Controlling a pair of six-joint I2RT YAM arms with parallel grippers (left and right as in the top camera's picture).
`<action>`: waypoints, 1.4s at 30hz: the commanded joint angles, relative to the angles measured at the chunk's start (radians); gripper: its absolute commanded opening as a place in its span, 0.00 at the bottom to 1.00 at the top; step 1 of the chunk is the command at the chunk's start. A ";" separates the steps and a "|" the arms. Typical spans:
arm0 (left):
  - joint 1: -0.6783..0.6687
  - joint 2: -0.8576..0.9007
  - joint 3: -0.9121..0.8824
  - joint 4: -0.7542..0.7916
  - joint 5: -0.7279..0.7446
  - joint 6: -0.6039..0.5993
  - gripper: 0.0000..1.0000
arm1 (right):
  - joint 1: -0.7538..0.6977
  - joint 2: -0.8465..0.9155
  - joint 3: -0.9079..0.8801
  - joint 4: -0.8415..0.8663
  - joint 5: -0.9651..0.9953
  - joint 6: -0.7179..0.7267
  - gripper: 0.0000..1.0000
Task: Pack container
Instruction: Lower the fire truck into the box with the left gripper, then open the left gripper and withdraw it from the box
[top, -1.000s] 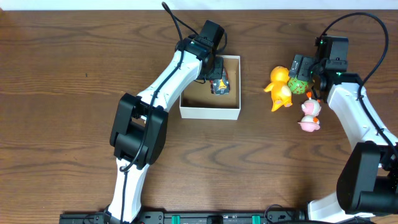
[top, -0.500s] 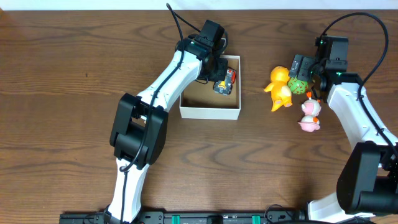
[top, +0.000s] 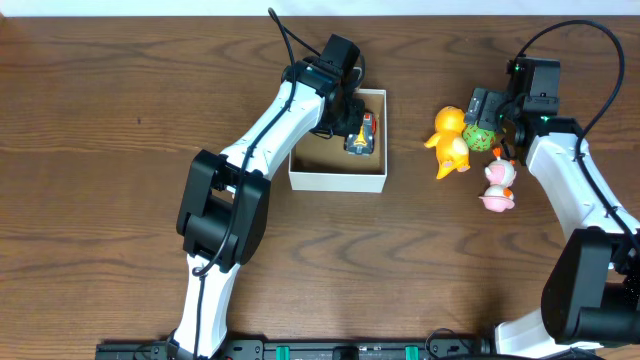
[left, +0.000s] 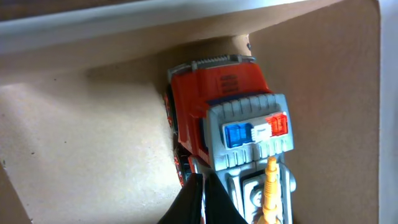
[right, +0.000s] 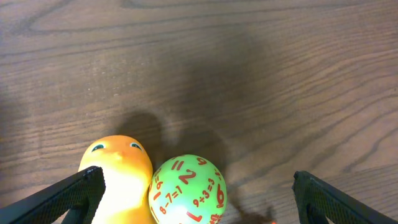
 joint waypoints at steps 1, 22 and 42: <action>0.002 0.016 0.013 -0.007 0.028 0.014 0.06 | -0.007 0.001 0.019 -0.001 0.005 -0.009 0.99; 0.031 0.011 0.015 0.064 0.027 0.120 0.06 | -0.007 0.001 0.019 -0.001 0.005 -0.009 0.99; 0.110 -0.119 0.062 0.124 -0.008 0.122 0.06 | -0.007 0.001 0.019 -0.001 0.005 -0.009 0.99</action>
